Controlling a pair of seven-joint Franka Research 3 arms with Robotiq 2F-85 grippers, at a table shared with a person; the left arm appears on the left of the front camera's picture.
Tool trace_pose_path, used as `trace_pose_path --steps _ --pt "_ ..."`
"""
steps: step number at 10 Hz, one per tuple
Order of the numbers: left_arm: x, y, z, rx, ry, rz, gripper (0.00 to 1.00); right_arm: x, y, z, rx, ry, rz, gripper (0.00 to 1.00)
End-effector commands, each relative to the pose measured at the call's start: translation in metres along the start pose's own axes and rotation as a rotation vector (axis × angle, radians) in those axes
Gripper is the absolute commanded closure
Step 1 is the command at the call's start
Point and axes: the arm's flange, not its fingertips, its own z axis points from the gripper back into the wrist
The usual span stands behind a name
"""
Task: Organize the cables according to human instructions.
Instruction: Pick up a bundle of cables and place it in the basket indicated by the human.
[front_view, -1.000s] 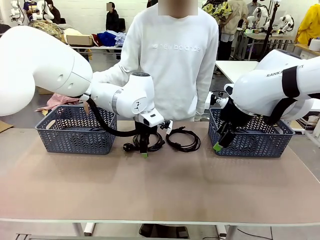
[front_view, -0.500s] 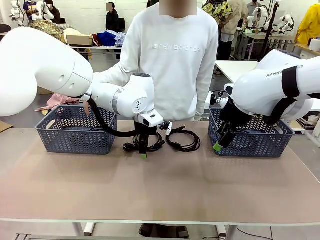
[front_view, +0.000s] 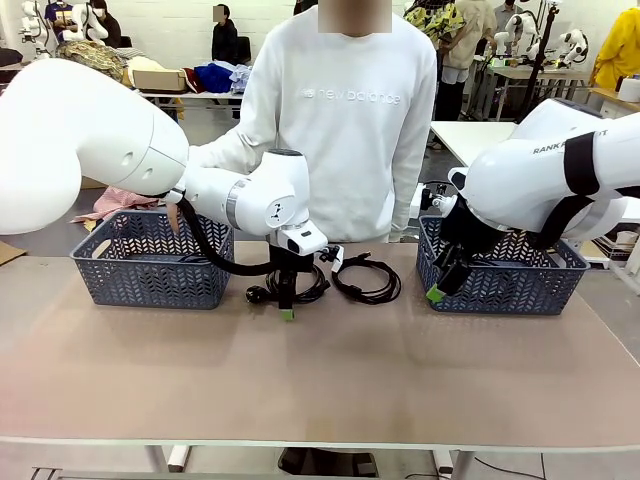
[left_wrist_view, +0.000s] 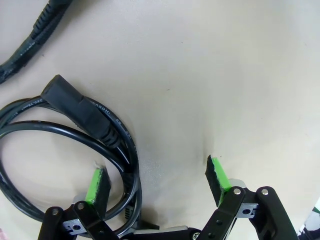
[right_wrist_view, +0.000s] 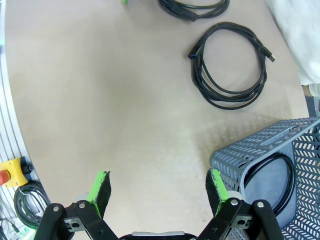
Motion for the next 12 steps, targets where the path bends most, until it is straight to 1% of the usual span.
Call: trace_pose_path --steps 1,2,3,4,5,6,7,8,9,10,11,12 --pt "-0.001 0.001 0.002 -0.007 -0.002 0.008 0.0 0.001 0.001 0.0 -0.004 -0.001 -0.001 0.0" --pt "-0.001 0.001 0.002 -0.007 0.0 0.002 0.05 0.001 0.001 0.0 -0.004 -0.001 -0.001 0.0" --pt "-0.001 0.001 0.003 -0.001 -0.002 0.01 0.19 0.001 0.001 0.0 -0.004 -0.001 -0.001 0.0" --pt "-0.001 0.001 0.004 -0.003 -0.007 0.008 0.24 0.001 0.001 0.0 -0.004 -0.001 -0.001 0.0" --pt "-0.001 0.0 0.005 -0.004 -0.012 0.005 0.38 0.001 0.001 0.0 -0.004 -0.001 -0.001 0.0" --pt "-0.002 -0.001 0.006 -0.004 -0.012 0.009 0.43 0.001 0.001 0.0 -0.004 -0.001 -0.001 0.0" --pt "-0.002 -0.002 0.008 -0.003 -0.003 0.015 0.57 0.001 0.001 0.0 -0.004 -0.001 -0.001 0.0" --pt "-0.003 -0.003 0.008 -0.002 0.004 0.019 0.62 0.001 0.001 0.0 -0.004 -0.001 -0.001 0.0" --pt "-0.004 -0.004 0.009 -0.003 0.011 0.02 0.77 0.001 0.001 0.0 -0.004 -0.001 -0.001 0.0" --pt "-0.005 -0.005 0.009 -0.002 0.014 0.024 0.81 0.001 0.001 0.0 -0.004 -0.001 -0.001 0.0" --pt "-0.005 -0.006 0.01 -0.003 0.019 0.026 0.96 0.001 0.001 0.0 -0.004 -0.001 -0.001 0.0" --pt "-0.006 -0.009 0.013 -0.004 0.04 0.034 1.0 0.001 0.001 0.0 -0.004 -0.001 -0.001 0.0"
